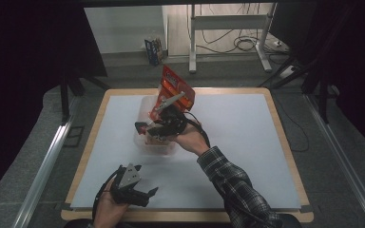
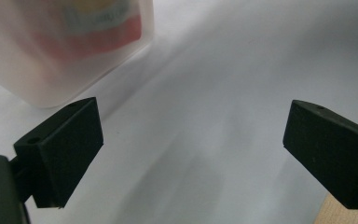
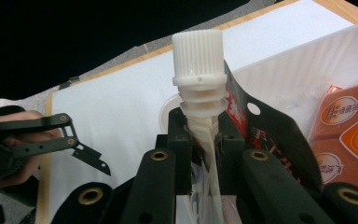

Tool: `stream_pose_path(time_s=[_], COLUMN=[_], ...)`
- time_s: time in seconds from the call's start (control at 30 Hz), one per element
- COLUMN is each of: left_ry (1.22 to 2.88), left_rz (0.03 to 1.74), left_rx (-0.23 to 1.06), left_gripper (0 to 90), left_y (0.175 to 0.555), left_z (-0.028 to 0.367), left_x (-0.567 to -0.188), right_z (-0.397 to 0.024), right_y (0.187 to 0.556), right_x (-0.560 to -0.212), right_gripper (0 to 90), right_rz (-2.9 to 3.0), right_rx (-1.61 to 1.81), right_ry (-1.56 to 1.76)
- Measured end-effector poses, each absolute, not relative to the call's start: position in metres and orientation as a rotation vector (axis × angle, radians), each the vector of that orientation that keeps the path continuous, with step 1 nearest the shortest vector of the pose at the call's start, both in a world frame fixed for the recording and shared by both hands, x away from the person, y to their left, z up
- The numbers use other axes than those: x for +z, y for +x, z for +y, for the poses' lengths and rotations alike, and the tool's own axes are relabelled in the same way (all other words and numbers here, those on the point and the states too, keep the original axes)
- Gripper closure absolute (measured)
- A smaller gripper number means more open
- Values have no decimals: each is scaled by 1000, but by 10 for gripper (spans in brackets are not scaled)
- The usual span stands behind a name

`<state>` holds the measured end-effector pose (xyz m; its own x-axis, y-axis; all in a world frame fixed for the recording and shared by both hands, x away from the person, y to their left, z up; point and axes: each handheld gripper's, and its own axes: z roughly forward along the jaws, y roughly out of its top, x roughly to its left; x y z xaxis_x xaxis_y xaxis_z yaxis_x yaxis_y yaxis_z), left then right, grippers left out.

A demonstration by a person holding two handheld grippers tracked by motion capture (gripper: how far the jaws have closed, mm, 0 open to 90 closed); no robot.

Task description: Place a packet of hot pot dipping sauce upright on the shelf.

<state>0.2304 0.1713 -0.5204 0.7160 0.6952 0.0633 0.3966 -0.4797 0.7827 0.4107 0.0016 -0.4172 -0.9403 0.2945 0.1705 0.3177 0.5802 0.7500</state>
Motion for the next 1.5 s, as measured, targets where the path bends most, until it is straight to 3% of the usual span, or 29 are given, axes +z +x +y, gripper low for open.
stream_pose_path(time_s=[0.57,0.63,1.0,1.5], left_ry=[2140,2144,2151,2150], left_rz=[824,823,820,821], left_rx=[491,493,500,500], left_gripper=[47,47,47,47], left_y=[230,230,229,229], left_z=[170,171,170,169], left_x=[-521,-520,-521,-521], right_z=[23,23,14,4], right_y=[407,406,404,398], right_x=[-432,-432,-424,-416], right_gripper=[775,725,650,480], right_rz=[-2847,-2861,-2887,-2934], right_rx=[-1315,-1318,-1348,-1356], right_ry=[-482,-474,-473,-472])
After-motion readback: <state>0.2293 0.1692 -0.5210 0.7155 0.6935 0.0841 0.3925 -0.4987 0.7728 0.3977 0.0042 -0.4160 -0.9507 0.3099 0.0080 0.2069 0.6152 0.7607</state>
